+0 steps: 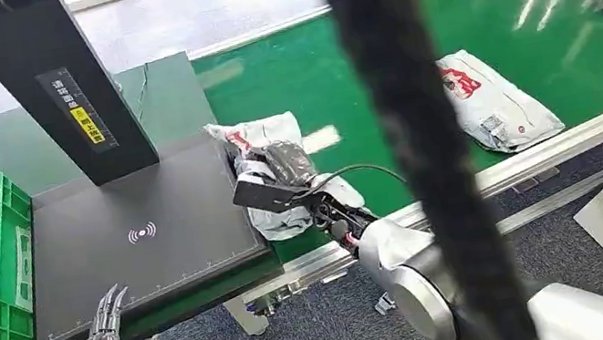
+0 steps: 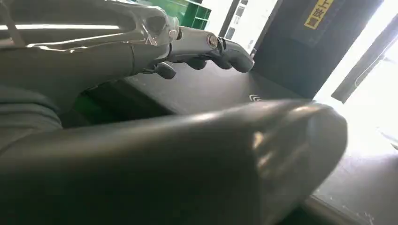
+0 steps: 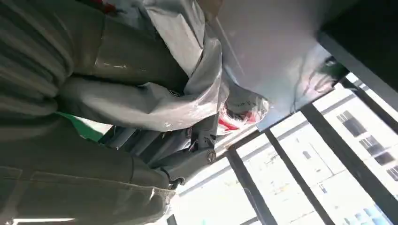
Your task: Moved the parcel from conveyor to table for the left to box.
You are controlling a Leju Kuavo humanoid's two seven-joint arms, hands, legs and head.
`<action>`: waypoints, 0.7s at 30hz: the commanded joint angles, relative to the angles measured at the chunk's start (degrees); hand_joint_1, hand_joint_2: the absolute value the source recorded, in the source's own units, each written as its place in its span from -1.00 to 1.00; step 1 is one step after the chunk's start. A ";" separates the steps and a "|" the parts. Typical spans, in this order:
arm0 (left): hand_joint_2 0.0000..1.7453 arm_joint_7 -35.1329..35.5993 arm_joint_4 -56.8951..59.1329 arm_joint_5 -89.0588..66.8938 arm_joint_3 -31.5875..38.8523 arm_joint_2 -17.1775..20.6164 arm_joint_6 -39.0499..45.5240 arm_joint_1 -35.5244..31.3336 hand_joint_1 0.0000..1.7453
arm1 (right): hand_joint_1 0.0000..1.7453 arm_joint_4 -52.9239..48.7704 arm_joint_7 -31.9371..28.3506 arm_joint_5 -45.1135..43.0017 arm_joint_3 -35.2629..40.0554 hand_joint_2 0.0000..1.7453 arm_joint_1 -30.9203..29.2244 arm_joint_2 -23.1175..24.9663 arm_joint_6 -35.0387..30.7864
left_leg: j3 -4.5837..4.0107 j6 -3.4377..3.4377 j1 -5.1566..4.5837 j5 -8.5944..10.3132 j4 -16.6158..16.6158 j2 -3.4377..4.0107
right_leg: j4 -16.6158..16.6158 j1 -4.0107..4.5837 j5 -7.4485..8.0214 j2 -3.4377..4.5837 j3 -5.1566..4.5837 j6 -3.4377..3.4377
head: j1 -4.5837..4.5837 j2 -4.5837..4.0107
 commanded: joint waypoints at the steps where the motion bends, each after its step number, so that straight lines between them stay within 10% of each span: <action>1: -1.00 -0.18 2.37 0.64 -0.56 0.36 -0.39 -0.02 -1.00 | 1.00 -1.19 -2.99 -1.51 -2.62 1.00 -3.89 1.97 1.18 | -0.02 -0.05 -0.01 -0.01 0.02 0.11 | 0.03 -0.01 0.01 0.08 -0.06 -0.05 | 0.00 0.00; 21: -1.00 -2.15 5.74 3.02 -1.45 0.31 1.14 -1.39 -1.00 | 1.00 -12.98 -6.21 -10.67 15.31 1.00 1.89 7.04 2.41 | 0.04 -0.09 0.06 -0.02 -0.02 0.08 | -0.03 0.05 0.00 0.05 0.03 -0.08 | 0.00 0.00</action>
